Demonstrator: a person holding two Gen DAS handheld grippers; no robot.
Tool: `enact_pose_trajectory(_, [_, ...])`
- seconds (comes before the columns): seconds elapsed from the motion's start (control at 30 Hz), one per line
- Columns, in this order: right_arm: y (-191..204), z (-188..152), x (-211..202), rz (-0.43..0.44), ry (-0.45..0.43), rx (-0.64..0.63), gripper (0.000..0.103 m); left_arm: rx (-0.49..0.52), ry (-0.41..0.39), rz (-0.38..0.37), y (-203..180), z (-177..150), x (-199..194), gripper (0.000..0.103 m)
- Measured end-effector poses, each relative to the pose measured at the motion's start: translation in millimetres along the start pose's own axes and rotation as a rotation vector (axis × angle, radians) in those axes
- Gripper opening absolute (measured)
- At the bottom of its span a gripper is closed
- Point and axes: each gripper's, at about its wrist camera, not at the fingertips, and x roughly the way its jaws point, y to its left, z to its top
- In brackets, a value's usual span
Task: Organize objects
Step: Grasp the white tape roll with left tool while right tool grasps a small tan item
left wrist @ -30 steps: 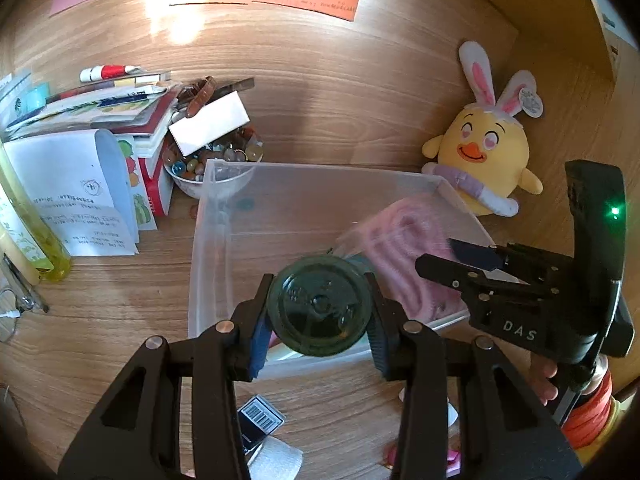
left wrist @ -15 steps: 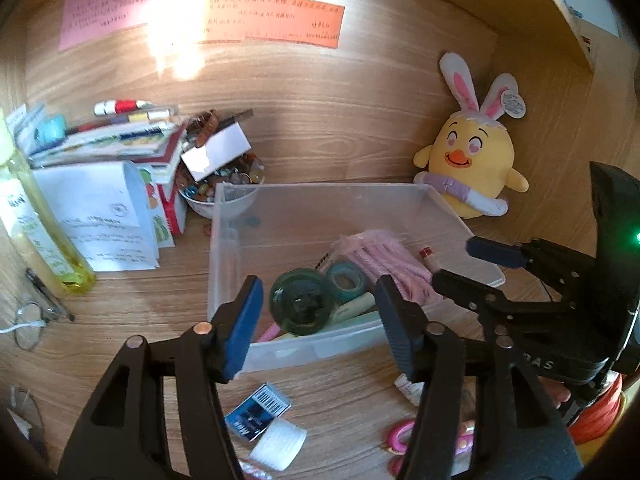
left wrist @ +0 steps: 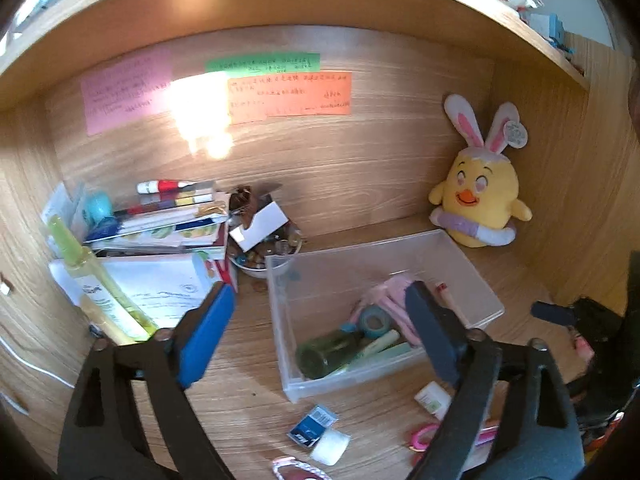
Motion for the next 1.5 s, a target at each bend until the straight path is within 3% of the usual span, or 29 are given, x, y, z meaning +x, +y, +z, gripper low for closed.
enact_pose_trajectory(0.17, [4.2,-19.4,2.3,-0.007,0.028,-0.003,0.083,0.008,0.077,-0.03,-8.0,-35.4,13.6,0.094])
enact_pose_trajectory(0.33, [3.7,-43.9,13.7,0.007,0.079,0.024,0.08,0.042,0.112,-0.009,-16.8,-72.6,19.1,0.094])
enact_pose_trajectory(0.47, [0.0,-58.3,22.6,0.053,0.148,0.059,0.056,0.033,0.132,-0.044,-16.6,-91.6,19.0,0.089])
enact_pose_trajectory(0.53, [-0.2,-63.8,25.5,0.076,0.172,0.068,0.049,0.04,0.144,-0.044,-17.1,-99.6,19.5,0.073])
enact_pose_trajectory(0.7, [3.8,-70.9,31.8,0.118,0.22,0.072,0.036,0.033,0.188,-0.075,-14.2,-112.4,25.1,0.054])
enact_pose_trajectory(0.8, [8.8,-74.6,35.9,0.131,0.242,0.066,0.035,0.028,0.21,-0.074,-11.7,-121.3,29.1,0.049])
enact_pose_trajectory(0.87, [10.8,-76.1,39.2,0.13,0.248,0.063,0.02,0.022,0.226,-0.073,-10.2,-126.4,32.6,0.047])
enact_pose_trajectory(0.97, [7.8,-76.6,41.7,0.146,0.252,0.079,0.011,0.011,0.232,-0.065,-7.5,-131.0,35.4,0.047])
enact_pose_trajectory(1.07, [4.9,-74.5,38.7,0.135,0.233,0.082,0.01,0.0,0.234,-0.064,-4.6,-133.4,37.0,0.045])
enact_pose_trajectory(1.2, [0.7,-64.0,30.0,0.115,0.191,0.076,0.01,0.005,0.25,-0.064,-3.6,-135.7,42.7,0.033])
enact_pose_trajectory(1.5, [-12.2,-40.4,17.9,0.099,0.115,0.094,0.01,0.001,0.226,-0.066,-4.7,-134.1,39.3,0.03])
